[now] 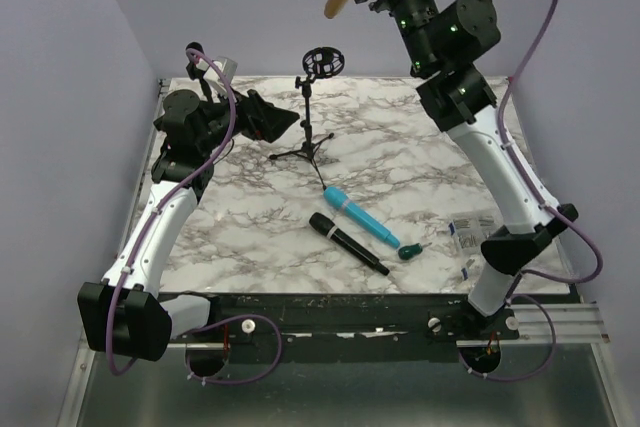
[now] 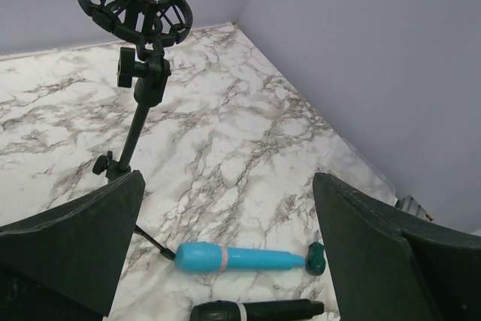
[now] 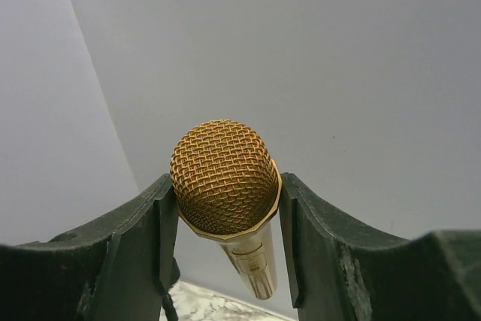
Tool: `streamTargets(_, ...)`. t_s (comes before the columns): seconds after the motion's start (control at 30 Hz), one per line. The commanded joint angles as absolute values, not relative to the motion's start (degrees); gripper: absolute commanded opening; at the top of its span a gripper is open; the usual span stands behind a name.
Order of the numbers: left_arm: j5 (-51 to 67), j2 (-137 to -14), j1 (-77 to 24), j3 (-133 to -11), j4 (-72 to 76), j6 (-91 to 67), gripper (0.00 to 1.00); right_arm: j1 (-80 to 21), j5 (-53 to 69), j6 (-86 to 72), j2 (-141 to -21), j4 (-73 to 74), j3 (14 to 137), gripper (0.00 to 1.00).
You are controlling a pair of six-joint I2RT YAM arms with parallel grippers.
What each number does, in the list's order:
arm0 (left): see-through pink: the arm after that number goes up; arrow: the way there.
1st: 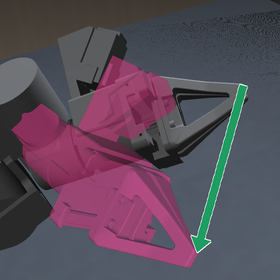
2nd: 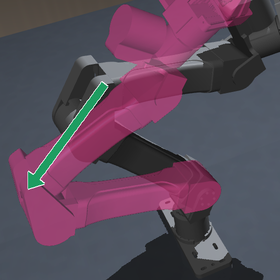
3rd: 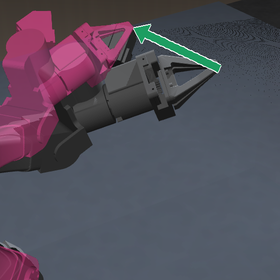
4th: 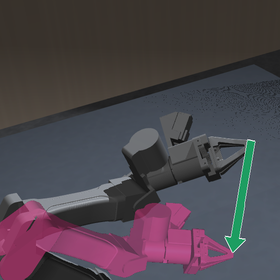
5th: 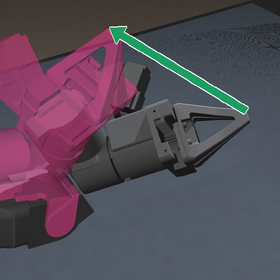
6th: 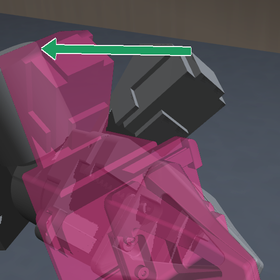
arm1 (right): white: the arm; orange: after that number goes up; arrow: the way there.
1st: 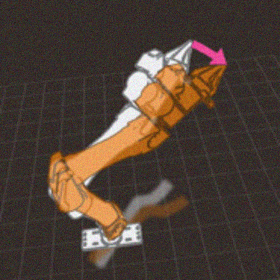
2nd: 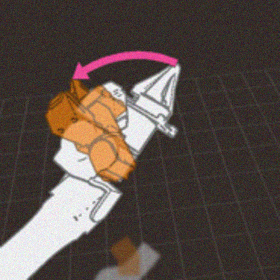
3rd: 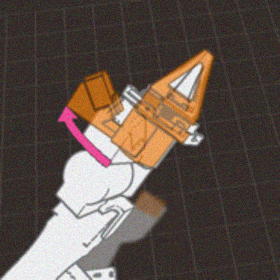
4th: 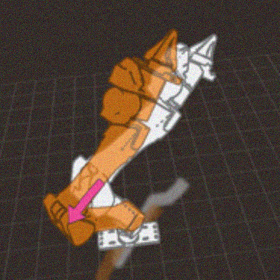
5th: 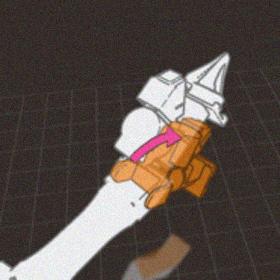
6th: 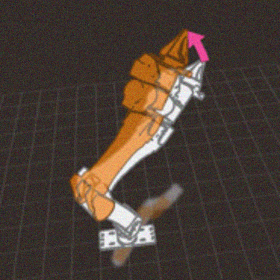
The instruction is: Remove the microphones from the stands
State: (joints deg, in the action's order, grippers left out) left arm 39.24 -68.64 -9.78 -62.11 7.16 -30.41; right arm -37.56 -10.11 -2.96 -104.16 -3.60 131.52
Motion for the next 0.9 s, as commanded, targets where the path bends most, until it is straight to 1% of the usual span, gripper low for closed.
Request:
streamTargets(0.0, 39.1, -68.5, -9.9, -62.0, 7.5, -29.8, 0.96, -38.0, -12.2, -2.6, -95.5, -9.5, 119.7, 0.01)
streamTargets(0.13, 39.2, -68.5, -9.9, -61.9, 7.8, -30.0, 0.96, -38.0, -15.7, -0.9, -84.7, -14.1, 102.8, 0.01)
streamTargets(0.3, 39.8, -68.7, -9.9, -61.7, 8.4, -31.0, 0.96, -38.0, -23.5, 4.1, -74.4, -14.7, 86.1, 0.01)
streamTargets(0.43, 40.3, -69.1, -9.9, -61.4, 9.2, -31.9, 0.96, -38.0, -30.6, 9.4, -67.5, -12.1, 75.8, 0.01)
streamTargets(0.57, 40.8, -69.8, -9.9, -61.1, 10.2, -33.1, 0.96, -37.9, -35.7, 11.0, -63.8, -9.5, 66.8, 0.01)
streamTargets(0.67, 41.6, -70.5, -9.9, -60.7, 11.5, -34.5, 0.96, -37.9, -29.8, 8.3, -64.4, -3.4, 65.8, 0.01)
streamTargets(0.77, 41.5, -71.2, -9.9, -60.8, 11.0, -34.2, 0.96, -37.9, -21.8, 6.6, -69.0, 6.1, 70.1, 0.01)
streamTargets(0.87, 40.8, -71.2, -9.9, -61.5, 9.8, -33.5, 0.96, -38.0, -21.9, 6.7, -76.6, 17.0, 76.5, 0.01)
